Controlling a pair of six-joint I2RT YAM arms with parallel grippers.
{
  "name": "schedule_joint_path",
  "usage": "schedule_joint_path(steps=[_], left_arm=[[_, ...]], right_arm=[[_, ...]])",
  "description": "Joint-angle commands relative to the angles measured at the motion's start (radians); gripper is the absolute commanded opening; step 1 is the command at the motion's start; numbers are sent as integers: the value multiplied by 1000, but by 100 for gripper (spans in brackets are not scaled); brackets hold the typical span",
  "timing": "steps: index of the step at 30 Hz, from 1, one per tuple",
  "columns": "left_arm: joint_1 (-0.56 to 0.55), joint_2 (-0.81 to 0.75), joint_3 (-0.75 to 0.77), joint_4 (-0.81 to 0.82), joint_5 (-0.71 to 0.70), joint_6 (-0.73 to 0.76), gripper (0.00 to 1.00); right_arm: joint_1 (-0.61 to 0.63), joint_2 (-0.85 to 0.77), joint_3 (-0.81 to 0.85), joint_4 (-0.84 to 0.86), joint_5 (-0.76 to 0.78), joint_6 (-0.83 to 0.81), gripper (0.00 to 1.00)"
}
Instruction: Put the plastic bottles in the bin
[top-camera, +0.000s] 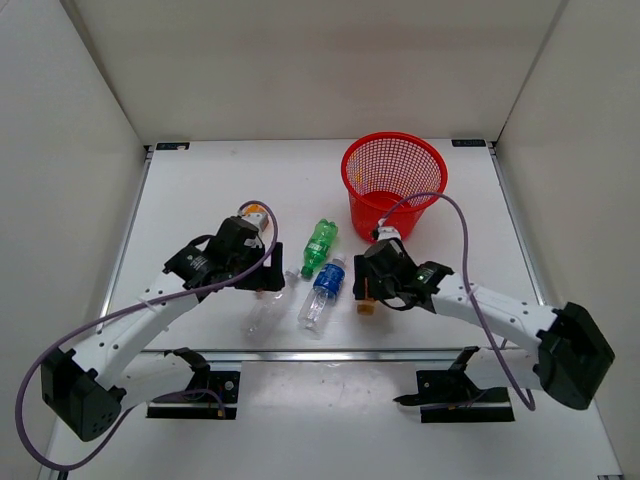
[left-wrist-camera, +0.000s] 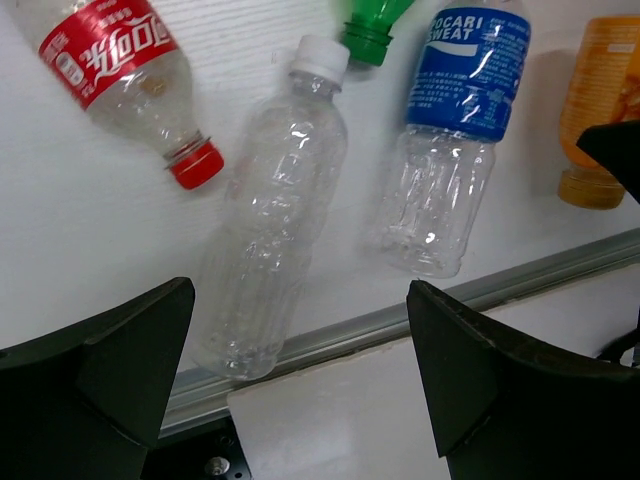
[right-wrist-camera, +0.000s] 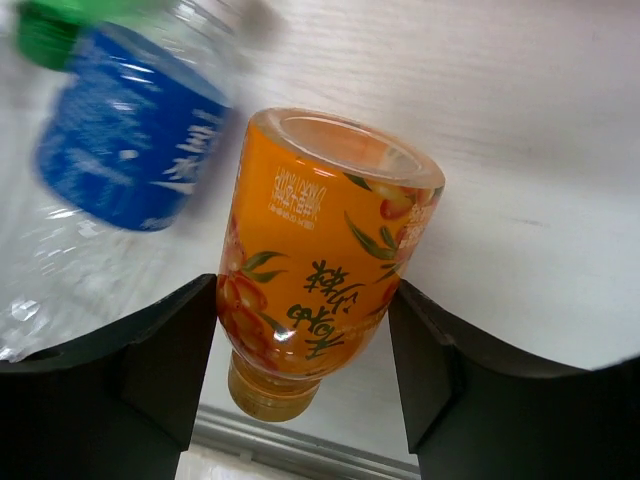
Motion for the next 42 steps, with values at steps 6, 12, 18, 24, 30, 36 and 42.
schedule_joint_path(steps=[6, 12, 18, 24, 30, 36, 42], left_arm=[[2, 31, 36, 88, 33, 28, 98], [2, 67, 50, 70, 24, 50, 99], [-58, 180, 112, 79, 39, 79, 98], [-140, 342, 189, 134, 93, 100, 99], [-227, 502, 281, 145, 96, 119, 99], [-265, 632, 349, 118, 43, 142, 99], [-281, 708, 350, 133, 13, 125, 98]], right_arm=[[56, -147, 252, -41, -211, -317, 11], [-90, -34, 545, -9, -329, -518, 10], [-328, 139, 791, 10, -257, -628, 12], [-506, 301, 888, -33, -263, -624, 24], [-562, 298, 857, 0, -323, -624, 97], [-600, 190, 803, -39, -323, -589, 99], [-516, 26, 746, -99, 34, -600, 99]])
